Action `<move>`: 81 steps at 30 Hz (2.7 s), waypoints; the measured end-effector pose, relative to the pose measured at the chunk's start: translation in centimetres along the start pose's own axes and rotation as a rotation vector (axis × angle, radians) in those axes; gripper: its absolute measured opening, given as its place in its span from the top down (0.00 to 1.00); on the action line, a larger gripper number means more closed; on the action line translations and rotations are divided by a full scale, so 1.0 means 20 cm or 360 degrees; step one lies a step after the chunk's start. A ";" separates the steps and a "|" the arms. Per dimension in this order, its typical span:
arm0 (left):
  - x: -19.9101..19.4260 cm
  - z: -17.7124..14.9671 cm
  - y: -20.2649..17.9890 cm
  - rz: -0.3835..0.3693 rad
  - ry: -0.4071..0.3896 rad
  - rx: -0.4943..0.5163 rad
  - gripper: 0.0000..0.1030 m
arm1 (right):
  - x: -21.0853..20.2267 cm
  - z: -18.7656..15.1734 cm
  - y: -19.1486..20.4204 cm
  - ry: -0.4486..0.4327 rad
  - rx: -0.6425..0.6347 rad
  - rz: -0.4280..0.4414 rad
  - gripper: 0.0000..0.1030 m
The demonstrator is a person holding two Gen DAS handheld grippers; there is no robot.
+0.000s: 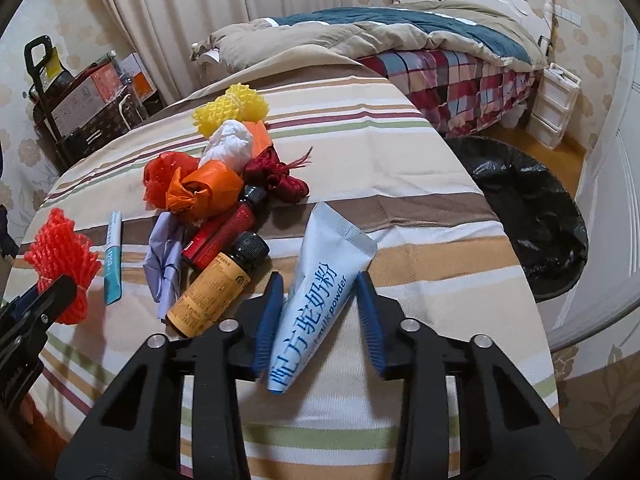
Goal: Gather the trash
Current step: 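Grasp the white milk-powder tube with the right tool and lift it, then carry both items over the black bin and open both tools to drop them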
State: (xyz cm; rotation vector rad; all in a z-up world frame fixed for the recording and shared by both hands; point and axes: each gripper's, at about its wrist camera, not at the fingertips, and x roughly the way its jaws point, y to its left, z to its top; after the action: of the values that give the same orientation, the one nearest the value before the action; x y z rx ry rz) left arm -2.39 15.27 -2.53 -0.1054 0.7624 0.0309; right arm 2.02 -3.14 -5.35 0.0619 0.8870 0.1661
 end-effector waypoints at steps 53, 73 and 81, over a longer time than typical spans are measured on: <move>0.64 0.42 -1.30 -0.0324 0.0089 0.0472 0.53 | 0.08 0.34 -1.10 -0.0209 0.0258 -0.0223 0.69; 0.74 0.44 -1.41 -0.0292 0.0097 0.0487 0.29 | 0.17 0.37 -1.25 -0.0182 0.0343 -0.0245 0.59; 0.70 0.44 -1.37 -0.0294 0.0083 0.0452 0.22 | 0.12 0.35 -1.24 -0.0215 0.0358 -0.0281 0.51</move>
State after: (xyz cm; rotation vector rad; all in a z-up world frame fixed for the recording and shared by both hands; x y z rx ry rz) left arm 15.65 -11.23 -3.52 0.0939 0.7989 -0.2561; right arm 11.97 -27.11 -5.78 0.2011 0.7688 -0.1022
